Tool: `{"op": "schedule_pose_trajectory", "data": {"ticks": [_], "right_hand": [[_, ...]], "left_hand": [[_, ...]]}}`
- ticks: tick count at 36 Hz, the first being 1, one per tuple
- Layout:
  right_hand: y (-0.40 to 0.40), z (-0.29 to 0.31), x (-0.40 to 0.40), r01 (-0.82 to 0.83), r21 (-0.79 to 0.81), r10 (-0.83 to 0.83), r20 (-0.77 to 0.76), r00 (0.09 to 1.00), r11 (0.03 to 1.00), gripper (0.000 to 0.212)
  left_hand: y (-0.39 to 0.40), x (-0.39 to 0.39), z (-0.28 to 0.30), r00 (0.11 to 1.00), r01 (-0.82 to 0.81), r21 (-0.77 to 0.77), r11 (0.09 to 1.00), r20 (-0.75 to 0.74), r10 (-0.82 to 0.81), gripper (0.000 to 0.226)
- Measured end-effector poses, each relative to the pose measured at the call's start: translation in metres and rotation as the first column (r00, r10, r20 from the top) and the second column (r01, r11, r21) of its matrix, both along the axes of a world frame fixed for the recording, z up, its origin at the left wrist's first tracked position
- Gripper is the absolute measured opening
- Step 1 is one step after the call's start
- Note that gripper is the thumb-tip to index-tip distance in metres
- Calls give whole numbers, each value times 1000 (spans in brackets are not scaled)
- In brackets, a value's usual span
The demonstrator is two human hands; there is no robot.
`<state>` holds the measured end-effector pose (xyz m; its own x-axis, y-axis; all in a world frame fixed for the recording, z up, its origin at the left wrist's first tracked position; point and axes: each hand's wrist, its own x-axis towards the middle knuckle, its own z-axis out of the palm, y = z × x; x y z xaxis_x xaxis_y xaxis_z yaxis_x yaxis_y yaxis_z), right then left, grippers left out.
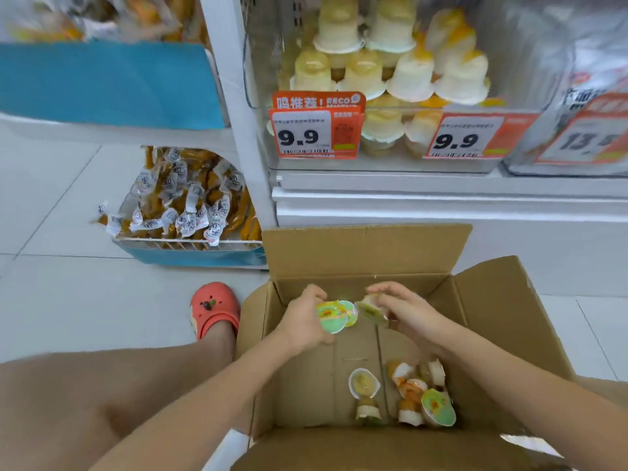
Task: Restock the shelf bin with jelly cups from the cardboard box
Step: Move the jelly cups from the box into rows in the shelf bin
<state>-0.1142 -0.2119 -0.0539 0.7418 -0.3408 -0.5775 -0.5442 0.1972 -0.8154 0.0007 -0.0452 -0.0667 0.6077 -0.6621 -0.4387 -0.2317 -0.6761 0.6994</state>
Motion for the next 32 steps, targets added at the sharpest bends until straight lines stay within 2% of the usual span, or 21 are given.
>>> {"op": "schedule_pose_trajectory", "data": {"ticks": [4,8,10,13,15,18,20,22,25,29,32], "right_hand": [[-8,82,9,-120,-138,139,137,981,983,27],[-9,152,9,-72,-161,127,361,924,984,33],[-8,173,7,-21,-223,125,463,877,975,39],[-7,184,4,12,-409,212,498,841,912,47],[-6,183,4,41,-433,215,525,823,901,48],[-5,185,8,43,-374,198,581,789,926,45],[-6,189,10,13,-336,202,596,777,942,44],[-9,192,11,-25,-318,220,598,771,948,45],[-14,194,10,-66,-350,271,578,769,934,48],[-17,197,10,-80,-385,305,571,762,920,49],[-17,197,10,-76,-406,317,567,760,910,48]], "left_hand": [[-10,15,76,994,71,-167,983,91,-57,64],[-15,23,149,996,57,-276,960,83,-35,61],[-16,18,174,1000,4,-355,935,19,3,60],[-17,4,186,977,-183,-506,843,-190,99,54],[-18,-6,183,930,-310,-557,770,-345,124,49],[-22,-16,180,810,-440,-561,701,-585,41,61],[-25,-19,183,750,-481,-579,658,-661,-33,64],[-29,-19,188,681,-535,-577,617,-727,-90,57],[-32,-17,190,602,-597,-540,594,-790,-114,53],[-36,-18,190,555,-571,-511,642,-817,-157,50],[-38,-20,190,502,-579,-503,642,-840,-205,42]]}}
